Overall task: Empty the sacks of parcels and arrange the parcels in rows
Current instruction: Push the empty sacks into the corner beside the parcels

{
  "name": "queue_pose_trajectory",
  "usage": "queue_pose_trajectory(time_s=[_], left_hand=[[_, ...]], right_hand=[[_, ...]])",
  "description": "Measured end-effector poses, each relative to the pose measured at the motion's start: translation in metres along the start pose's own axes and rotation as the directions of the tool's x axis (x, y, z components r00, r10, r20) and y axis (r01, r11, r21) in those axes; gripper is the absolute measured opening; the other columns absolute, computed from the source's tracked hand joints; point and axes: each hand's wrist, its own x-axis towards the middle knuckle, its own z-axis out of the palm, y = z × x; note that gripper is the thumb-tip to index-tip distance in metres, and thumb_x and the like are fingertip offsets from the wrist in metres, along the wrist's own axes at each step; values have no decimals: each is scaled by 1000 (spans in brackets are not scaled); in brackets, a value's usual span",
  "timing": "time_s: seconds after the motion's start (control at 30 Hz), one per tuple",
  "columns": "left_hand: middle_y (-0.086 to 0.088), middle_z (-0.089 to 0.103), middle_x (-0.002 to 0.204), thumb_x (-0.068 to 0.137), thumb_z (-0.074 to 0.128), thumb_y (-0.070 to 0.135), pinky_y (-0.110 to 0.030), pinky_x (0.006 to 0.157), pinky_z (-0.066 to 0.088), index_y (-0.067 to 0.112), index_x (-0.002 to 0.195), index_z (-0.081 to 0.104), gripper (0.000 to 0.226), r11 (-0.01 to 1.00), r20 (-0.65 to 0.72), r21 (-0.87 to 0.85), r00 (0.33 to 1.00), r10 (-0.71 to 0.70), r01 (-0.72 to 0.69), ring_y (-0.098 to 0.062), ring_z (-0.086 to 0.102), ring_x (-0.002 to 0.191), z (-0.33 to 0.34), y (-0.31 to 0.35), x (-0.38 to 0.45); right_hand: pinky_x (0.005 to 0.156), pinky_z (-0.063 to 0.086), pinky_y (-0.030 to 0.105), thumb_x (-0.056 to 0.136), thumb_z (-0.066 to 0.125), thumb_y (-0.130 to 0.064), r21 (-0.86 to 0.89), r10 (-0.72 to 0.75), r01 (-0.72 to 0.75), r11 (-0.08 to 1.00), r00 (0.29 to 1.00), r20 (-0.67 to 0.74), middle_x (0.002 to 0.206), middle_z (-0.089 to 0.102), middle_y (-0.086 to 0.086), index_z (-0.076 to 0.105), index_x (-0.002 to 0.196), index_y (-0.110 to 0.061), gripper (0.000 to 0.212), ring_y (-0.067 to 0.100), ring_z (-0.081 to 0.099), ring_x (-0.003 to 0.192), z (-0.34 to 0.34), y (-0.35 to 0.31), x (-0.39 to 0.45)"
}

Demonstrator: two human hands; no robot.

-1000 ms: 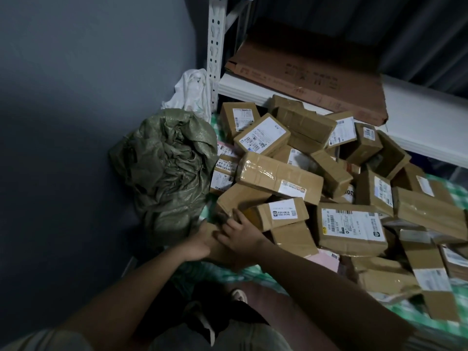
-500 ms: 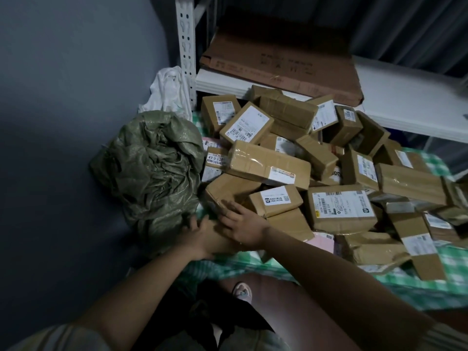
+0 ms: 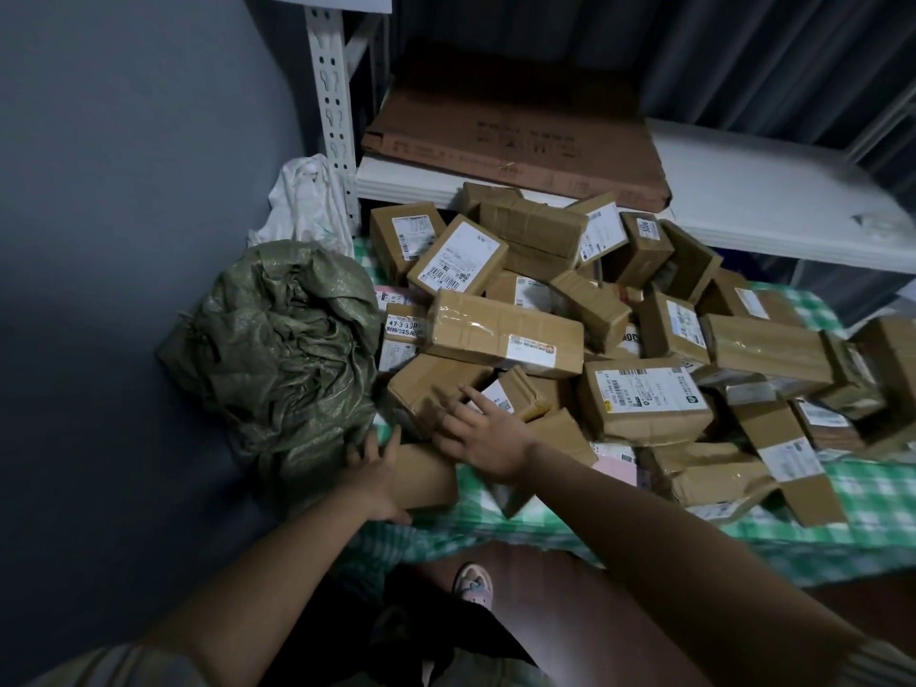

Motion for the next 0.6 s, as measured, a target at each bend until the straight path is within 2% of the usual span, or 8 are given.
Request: queue_pose_trajectory(time_s=[0.1, 0.2, 0.3, 0.37, 0.43, 0.5, 0.57, 0.6], left_hand=[[-11, -25, 157, 75, 76, 50, -51, 115, 24, 23, 149, -23, 126, 1000, 4, 2, 1000, -13, 13, -43, -11, 144, -2, 4, -4], [-11, -24, 157, 76, 73, 54, -55, 113, 24, 24, 149, -22, 124, 998, 14, 30, 998, -64, 64, -47, -12, 142, -10, 11, -9], [-13, -20, 158, 78, 66, 61, -60, 111, 25, 20, 151, -18, 118, 976, -8, 155, 988, -154, 153, -50, -8, 142, -20, 26, -15], [-15, 0, 160, 81, 62, 63, -56, 109, 31, 13, 153, -1, 108, 953, -14, 242, 983, -185, 183, -46, 10, 143, -32, 38, -22], [-11, 33, 151, 87, 59, 55, -47, 104, 40, 10, 147, 30, 80, 929, -32, 329, 985, -171, 172, -34, 38, 135, -46, 53, -29], [-4, 49, 138, 96, 53, 34, -39, 98, 44, 14, 135, 48, 44, 922, -94, 356, 988, -126, 152, -25, 49, 126, -60, 73, -31], [0, 56, 129, 97, 47, 23, -35, 90, 47, 21, 123, 56, 28, 938, -211, 315, 974, -79, 145, -23, 54, 118, -72, 93, -32], [0, 58, 125, 95, 47, 23, -34, 85, 48, 23, 116, 59, 24, 952, -288, 274, 956, -57, 140, -23, 56, 113, -80, 106, -32]], right_hand=[[108, 37, 51, 69, 77, -45, 28, 55, -56, 998, 998, 22, 125, 65, 9, 68, 119, -29, 53, 29, 60, 118, 1, 0, -5], [110, 33, 53, 79, 62, -53, 85, 108, -112, 990, 993, 56, 134, 58, 12, 61, 129, -27, 56, 33, 54, 124, -4, 2, -13], [115, 20, 57, 89, 49, -53, 139, 160, -169, 976, 985, 70, 148, 41, 19, 49, 139, -20, 60, 39, 38, 136, -7, 7, -23], [118, 8, 55, 96, 40, -53, 174, 199, -208, 963, 978, 67, 156, 26, 19, 37, 145, -18, 61, 40, 21, 144, -10, 11, -29], [118, 4, 53, 98, 35, -52, 237, 259, -266, 935, 964, 60, 159, 19, 18, 28, 150, -19, 61, 40, 15, 145, -14, 17, -36], [118, 9, 52, 98, 37, -49, 284, 331, -337, 898, 941, 70, 158, 21, 18, 26, 151, -19, 61, 40, 20, 143, -15, 28, -48], [112, 26, 53, 94, 48, -43, 356, 396, -391, 849, 916, 62, 146, 39, 20, 41, 143, -15, 56, 41, 38, 131, -15, 40, -59], [102, 38, 51, 89, 56, -39, 397, 415, -401, 826, 908, 55, 134, 51, 20, 51, 134, -13, 52, 41, 49, 120, -12, 47, -67]])
